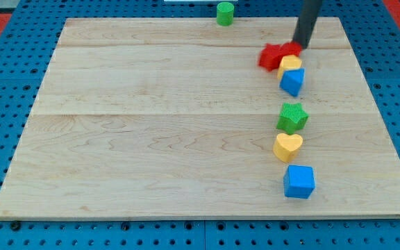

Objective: Point the arm at the blue triangle

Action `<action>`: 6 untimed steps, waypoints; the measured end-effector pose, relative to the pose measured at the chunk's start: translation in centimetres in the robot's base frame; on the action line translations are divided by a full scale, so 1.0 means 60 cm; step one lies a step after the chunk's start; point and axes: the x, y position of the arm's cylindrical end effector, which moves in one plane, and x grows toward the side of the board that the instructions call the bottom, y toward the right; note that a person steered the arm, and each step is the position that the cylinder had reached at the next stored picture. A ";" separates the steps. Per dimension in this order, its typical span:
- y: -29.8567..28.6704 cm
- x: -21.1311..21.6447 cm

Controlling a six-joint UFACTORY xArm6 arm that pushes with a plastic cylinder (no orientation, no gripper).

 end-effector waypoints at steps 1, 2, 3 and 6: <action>-0.085 0.139; -0.022 0.180; 0.016 0.227; 0.109 0.138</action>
